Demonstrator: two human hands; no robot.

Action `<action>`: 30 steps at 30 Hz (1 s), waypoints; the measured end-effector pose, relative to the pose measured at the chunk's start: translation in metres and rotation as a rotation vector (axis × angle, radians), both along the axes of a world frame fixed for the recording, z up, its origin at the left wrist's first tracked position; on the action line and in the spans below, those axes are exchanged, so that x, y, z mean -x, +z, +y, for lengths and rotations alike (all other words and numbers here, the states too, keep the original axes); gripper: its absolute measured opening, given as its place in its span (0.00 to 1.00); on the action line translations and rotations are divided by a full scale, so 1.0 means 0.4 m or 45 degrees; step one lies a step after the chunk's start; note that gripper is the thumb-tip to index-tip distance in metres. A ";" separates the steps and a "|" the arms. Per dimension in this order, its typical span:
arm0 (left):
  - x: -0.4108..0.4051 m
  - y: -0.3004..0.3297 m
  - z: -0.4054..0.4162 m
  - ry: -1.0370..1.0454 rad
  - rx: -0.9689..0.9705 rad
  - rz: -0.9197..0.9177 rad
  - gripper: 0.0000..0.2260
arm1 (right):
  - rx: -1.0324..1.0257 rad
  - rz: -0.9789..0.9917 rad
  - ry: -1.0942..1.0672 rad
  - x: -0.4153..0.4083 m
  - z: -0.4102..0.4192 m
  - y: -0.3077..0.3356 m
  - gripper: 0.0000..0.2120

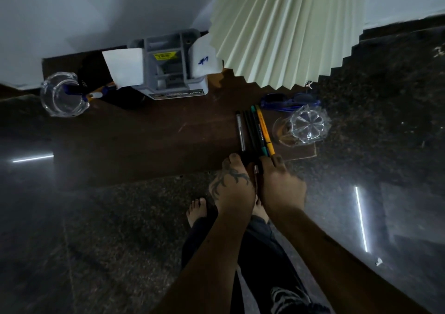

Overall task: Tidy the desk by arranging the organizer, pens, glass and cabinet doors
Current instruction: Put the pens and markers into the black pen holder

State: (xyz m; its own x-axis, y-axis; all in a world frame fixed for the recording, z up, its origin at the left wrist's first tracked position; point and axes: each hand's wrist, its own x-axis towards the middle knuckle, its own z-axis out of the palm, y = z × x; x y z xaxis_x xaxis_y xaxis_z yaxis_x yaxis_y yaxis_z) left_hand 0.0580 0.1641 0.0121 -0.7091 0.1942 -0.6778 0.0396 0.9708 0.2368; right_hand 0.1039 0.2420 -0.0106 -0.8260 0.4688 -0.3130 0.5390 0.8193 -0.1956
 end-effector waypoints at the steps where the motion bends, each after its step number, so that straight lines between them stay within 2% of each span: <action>1: 0.003 -0.003 0.001 -0.009 0.008 0.014 0.16 | -0.017 -0.006 0.011 0.001 -0.001 0.000 0.08; 10: 0.009 -0.020 -0.027 -0.008 -0.040 0.289 0.15 | -0.071 -0.010 0.032 0.011 -0.013 0.005 0.07; 13: 0.000 -0.019 -0.036 -0.098 0.049 0.267 0.22 | -0.080 -0.002 0.027 0.012 -0.019 0.001 0.07; 15: -0.005 -0.014 -0.046 -0.128 0.083 0.368 0.26 | -0.111 0.008 0.028 0.009 -0.022 -0.006 0.08; 18: 0.005 -0.010 -0.064 0.022 0.045 0.341 0.19 | -0.118 0.056 -0.002 0.006 -0.029 -0.009 0.08; 20: 0.005 -0.014 -0.079 0.037 0.058 0.403 0.16 | -0.103 0.112 -0.042 0.003 -0.034 0.003 0.09; 22: 0.004 -0.008 -0.097 0.132 -0.038 0.407 0.14 | -0.085 0.217 -0.083 0.002 -0.039 0.028 0.10; 25: 0.012 0.019 -0.133 0.261 -0.132 0.577 0.06 | -0.057 0.382 -0.151 0.008 -0.048 0.072 0.08; 30: 0.046 0.075 -0.196 0.340 -0.164 0.767 0.07 | -0.036 0.561 -0.181 0.041 -0.076 0.143 0.12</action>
